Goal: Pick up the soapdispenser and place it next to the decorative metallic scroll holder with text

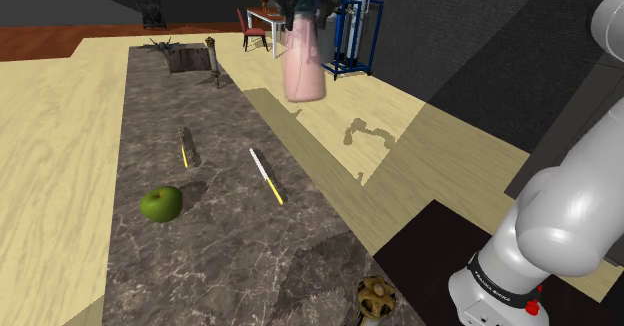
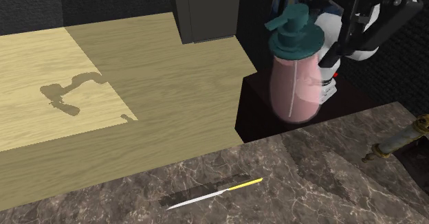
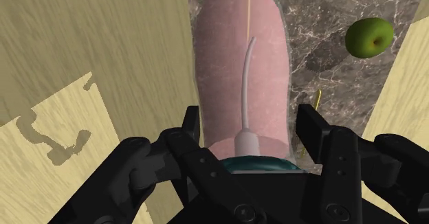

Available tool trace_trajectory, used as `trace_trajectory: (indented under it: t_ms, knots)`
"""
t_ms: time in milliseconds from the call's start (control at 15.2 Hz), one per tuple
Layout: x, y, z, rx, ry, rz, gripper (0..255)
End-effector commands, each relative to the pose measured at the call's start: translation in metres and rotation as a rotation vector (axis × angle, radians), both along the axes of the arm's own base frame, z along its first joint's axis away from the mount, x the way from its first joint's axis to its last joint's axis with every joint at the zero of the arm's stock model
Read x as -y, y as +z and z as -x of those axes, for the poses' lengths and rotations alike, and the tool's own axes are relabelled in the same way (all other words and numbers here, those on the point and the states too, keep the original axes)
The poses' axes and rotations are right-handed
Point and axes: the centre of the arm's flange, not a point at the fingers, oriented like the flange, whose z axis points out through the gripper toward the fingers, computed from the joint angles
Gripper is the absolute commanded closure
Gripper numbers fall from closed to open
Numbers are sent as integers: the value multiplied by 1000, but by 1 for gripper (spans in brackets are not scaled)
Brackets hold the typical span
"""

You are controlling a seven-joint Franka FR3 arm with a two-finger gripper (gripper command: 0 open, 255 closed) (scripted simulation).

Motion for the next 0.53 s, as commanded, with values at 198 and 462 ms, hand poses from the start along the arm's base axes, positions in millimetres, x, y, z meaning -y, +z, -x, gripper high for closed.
trace_trajectory:
  t_ms: [198,462]
  knots:
    - [-27,1,61,0,-1,0,255]
    - [-48,1,110,0,-1,0,255]
